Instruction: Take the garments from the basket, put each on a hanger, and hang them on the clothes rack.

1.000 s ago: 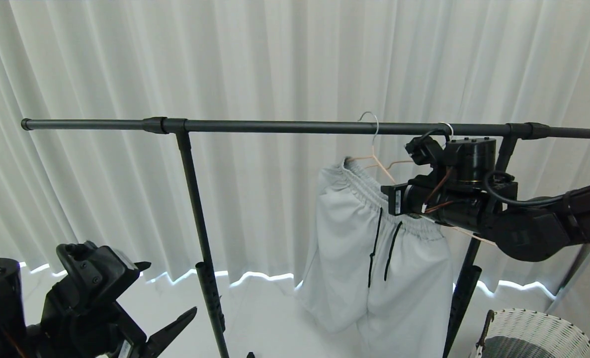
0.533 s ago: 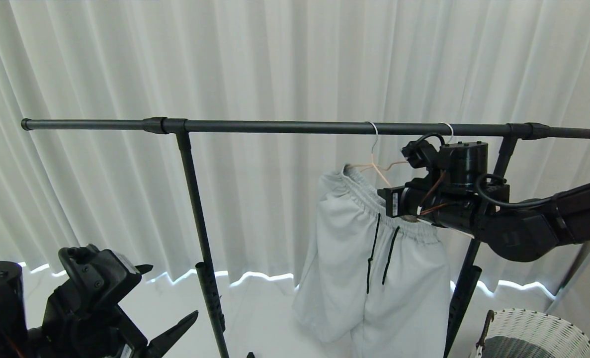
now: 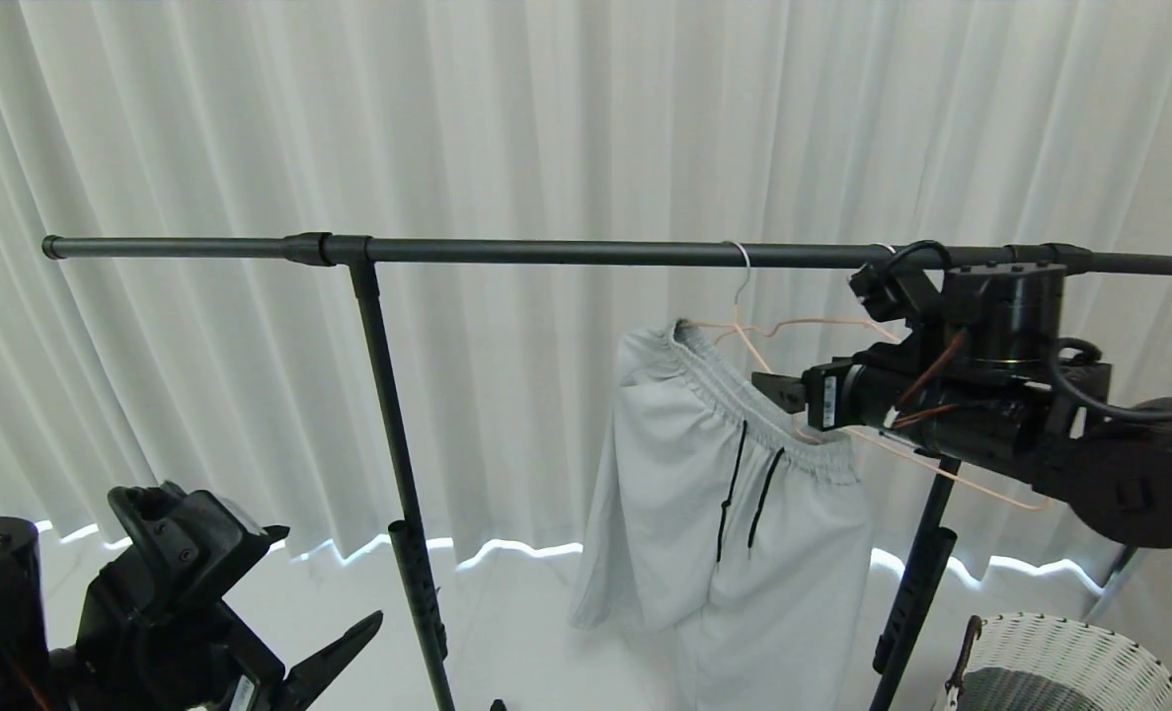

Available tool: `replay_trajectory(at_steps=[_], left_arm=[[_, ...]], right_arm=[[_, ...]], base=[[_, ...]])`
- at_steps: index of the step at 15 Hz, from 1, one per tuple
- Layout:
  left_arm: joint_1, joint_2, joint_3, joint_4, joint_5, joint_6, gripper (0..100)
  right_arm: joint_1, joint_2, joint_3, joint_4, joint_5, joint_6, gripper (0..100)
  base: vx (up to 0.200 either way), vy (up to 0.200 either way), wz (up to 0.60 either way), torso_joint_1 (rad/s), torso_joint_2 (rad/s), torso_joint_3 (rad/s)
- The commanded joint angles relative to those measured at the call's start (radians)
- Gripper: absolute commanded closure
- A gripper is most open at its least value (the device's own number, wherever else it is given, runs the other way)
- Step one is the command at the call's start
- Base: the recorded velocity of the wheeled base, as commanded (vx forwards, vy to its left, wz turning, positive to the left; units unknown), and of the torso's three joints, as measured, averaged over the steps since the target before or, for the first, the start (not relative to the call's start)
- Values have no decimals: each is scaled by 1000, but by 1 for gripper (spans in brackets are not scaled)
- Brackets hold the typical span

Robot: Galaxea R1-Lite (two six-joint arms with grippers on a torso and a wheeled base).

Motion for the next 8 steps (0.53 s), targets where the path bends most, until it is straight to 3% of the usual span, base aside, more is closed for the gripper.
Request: replay_trajectory(at_steps=[1, 2, 4, 6, 8], left_arm=[[17, 1, 7, 1, 0, 1, 0], [34, 6, 3, 1, 10, 5, 0], [36, 5, 4, -1, 72, 7, 0], [46, -2, 9, -1, 76, 5, 0], [57, 3, 4, -1, 76, 5, 0]], right_arm=[[13, -221, 125, 21, -8, -28, 0], [-15, -333, 203, 78, -10, -86, 0], [-130, -493, 306, 256, -16, -279, 0], [-250, -597, 387, 353, -16, -385, 0], [-346, -651, 466, 362, -19, -437, 0]], base=[[0, 0, 0, 0, 0, 0], [0, 0, 0, 0, 0, 0], [-200, 0, 0, 5, 5, 2], [-200, 0, 0, 7, 5, 10], [-200, 0, 0, -7, -2, 12]])
